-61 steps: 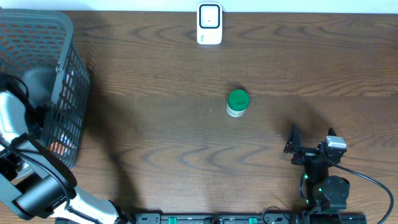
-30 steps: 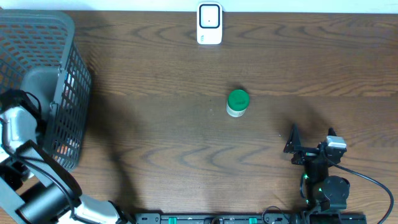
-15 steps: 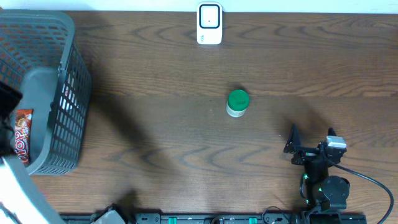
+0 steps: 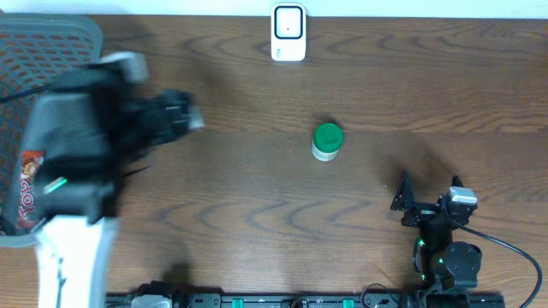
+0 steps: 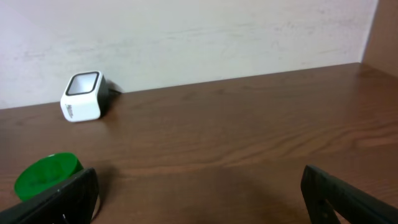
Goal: Scan the item barcode
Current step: 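Grasp the orange Kleenex pack and place it left of the jar, then reach into the basket and grasp the white Panadol box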
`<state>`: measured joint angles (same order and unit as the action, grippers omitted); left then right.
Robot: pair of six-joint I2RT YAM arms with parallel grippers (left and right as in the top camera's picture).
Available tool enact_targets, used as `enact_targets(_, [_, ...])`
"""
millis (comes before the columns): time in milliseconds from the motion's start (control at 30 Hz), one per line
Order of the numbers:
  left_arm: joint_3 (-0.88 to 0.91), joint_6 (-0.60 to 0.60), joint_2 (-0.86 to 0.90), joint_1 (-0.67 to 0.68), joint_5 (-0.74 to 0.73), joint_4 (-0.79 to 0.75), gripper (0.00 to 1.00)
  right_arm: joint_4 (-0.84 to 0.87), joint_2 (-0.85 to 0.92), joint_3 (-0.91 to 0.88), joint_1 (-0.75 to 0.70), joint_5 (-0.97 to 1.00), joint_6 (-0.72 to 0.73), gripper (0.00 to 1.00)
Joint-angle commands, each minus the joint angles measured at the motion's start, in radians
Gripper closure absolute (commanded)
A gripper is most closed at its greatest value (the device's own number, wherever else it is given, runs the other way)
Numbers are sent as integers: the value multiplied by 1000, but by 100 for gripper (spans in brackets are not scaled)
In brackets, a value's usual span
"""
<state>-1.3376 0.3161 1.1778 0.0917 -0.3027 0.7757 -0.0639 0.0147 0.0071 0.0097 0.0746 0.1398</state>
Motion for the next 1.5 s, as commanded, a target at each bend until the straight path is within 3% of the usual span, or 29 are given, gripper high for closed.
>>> enact_targets(0, [111, 65, 113, 169, 247, -87, 27, -4, -7, -2, 3, -1, -14, 1])
enact_targets(200, [148, 109, 411, 289, 360, -193, 27, -4, -7, -2, 3, -1, -14, 1])
enact_targets(400, [148, 184, 677, 360, 282, -328, 28, -4, -7, -2, 3, -1, -14, 1])
enact_targets(533, [148, 191, 748, 412, 266, -418, 28, -4, -7, -2, 3, -1, -14, 1])
enact_targets(600, [148, 192, 759, 424, 270, -426, 27, -4, -7, -2, 3, -1, -14, 1])
enact_targets(800, [147, 182, 722, 414, 269, -416, 2, -4, -7, -2, 3, -1, -14, 1])
enact_targets(1033, [-33, 82, 374, 352, 354, -198, 2, -4, -7, -2, 3, -1, -14, 1])
enact_targets(1167, [-262, 11, 151, 240, 556, 20, 2, -4, -7, -2, 3, -1, -14, 1])
enact_targets(1267, [-410, -2, 51, 39, 653, 145, 2, -4, -7, -2, 3, -1, -14, 1])
enact_targets(1367, [-472, 3, 7, -232, 635, 204, 2, -4, -7, -2, 3, -1, -14, 1])
enact_targets(1467, [-467, 3, 30, -507, 484, 203, 2, -4, -7, -2, 3, -1, -14, 1])
